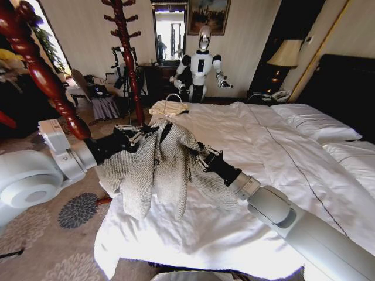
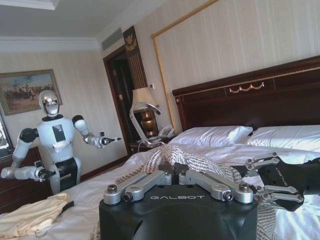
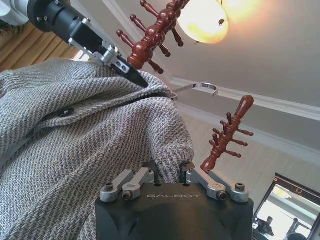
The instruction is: Pick up the clothes from the bed and hang them on the clothes hanger.
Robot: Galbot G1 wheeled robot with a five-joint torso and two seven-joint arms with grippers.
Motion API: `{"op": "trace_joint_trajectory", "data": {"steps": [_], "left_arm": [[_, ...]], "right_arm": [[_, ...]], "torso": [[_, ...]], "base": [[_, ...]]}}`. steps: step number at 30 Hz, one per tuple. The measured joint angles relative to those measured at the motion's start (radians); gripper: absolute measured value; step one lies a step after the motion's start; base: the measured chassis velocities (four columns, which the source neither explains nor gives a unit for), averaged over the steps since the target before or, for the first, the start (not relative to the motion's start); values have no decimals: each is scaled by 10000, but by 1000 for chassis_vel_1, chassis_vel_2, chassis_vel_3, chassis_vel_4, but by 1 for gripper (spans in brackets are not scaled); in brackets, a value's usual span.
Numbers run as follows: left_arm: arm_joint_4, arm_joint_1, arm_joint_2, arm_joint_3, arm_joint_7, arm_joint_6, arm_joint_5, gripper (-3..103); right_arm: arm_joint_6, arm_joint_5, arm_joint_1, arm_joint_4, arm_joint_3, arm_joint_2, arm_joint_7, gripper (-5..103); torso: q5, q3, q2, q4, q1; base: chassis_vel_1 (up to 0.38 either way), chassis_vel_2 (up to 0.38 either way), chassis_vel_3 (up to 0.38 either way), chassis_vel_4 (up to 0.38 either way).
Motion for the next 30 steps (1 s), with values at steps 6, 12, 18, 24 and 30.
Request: {"op": "trace_joint_trajectory", "data": {"steps": [6, 12, 18, 24, 30], "left_arm": [[-41, 25, -108, 319, 159, -49, 179, -2], [-127, 55, -181, 452, 273, -214, 230, 19], [-168, 62, -160, 350, 422, -539, 190, 41], [-347, 78, -116, 90, 466, -867, 48, 62], [-448, 54, -132, -128, 492, -1066, -1, 84]], "right_arm": [[334, 274, -27, 67, 150, -6, -99, 22], [556, 496, -191, 133, 458, -36, -170, 22], [702, 465, -409, 142, 771, -88, -231, 22], [798, 433, -624, 167, 1124, -124, -269, 22], [902, 433, -778, 127, 1411, -176, -278, 22]], "torso": [[0, 0, 0, -1, 0], [0, 0, 0, -1, 0], [1, 0, 0, -1, 0], [1, 0, 0, -1, 0], [1, 0, 0, -1, 0]], "base": [[0, 0, 0, 0], [0, 0, 0, 0], [0, 0, 0, 0], [0, 0, 0, 0], [0, 0, 0, 0]]}}
